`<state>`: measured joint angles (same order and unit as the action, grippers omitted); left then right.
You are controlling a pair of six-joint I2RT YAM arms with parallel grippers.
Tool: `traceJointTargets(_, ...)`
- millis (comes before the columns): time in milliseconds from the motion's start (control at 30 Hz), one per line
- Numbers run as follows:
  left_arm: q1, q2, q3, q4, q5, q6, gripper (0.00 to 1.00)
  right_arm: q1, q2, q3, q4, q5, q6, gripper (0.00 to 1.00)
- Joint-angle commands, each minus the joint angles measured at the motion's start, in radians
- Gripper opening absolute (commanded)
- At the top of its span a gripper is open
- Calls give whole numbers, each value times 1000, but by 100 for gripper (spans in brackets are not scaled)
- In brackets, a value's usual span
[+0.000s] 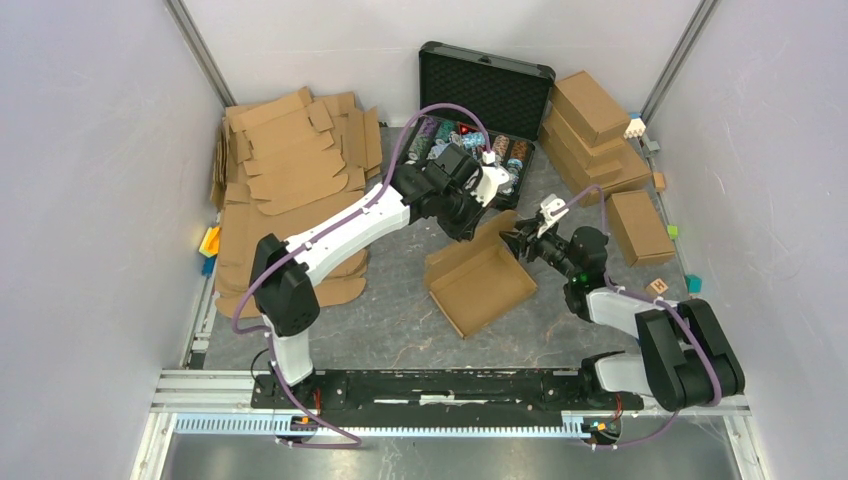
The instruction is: Fold the paper box
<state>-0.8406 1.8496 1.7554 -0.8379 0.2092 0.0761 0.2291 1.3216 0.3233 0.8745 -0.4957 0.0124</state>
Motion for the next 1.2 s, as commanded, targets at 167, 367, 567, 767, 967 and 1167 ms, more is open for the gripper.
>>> traceJointTargets(167,-28,34,40,-6,-32,-30,8,42,-119,-38,25,-7,23,30)
traceJointTargets(367,-33,43,50,-6,-39,-36,8,76,-132,-24,-39,31,1,25)
traceJointTargets(567,-41,46,56,-6,-39,-39,8,84,-130,-34,-62,88,18,6)
traceJointTargets(767,-43,32,64,-7,-78,-102,21,87,-182,-99,-17,139,34,0)
traceJointTargets(967,-43,-63,6,19,-144,-162,44,91,-220,-138,1,160,32,0)
traceJointTargets(1167,-43,-300,-218,108,-330,-241,67,96,-248,-161,10,173,26,0)
